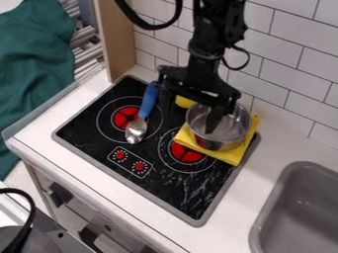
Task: Put the silver pot on top of the yellow cloth
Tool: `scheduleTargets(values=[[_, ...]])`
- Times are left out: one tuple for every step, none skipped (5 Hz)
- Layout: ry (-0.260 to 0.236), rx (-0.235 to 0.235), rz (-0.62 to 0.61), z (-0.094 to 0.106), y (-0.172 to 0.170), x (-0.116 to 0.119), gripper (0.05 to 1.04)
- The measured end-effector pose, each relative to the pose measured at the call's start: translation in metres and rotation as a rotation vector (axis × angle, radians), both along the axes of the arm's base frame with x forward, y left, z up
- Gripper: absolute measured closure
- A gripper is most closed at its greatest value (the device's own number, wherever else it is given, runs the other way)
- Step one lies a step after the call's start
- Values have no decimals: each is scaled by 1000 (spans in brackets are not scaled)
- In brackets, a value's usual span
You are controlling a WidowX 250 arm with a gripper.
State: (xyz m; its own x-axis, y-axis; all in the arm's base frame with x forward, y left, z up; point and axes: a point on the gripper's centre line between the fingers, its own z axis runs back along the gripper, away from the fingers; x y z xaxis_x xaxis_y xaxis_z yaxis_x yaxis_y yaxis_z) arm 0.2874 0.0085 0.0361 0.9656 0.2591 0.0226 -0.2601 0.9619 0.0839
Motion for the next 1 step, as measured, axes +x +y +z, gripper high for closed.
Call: scheduleTargets(values=[[21,-105,-46,-16,0,-2,79]])
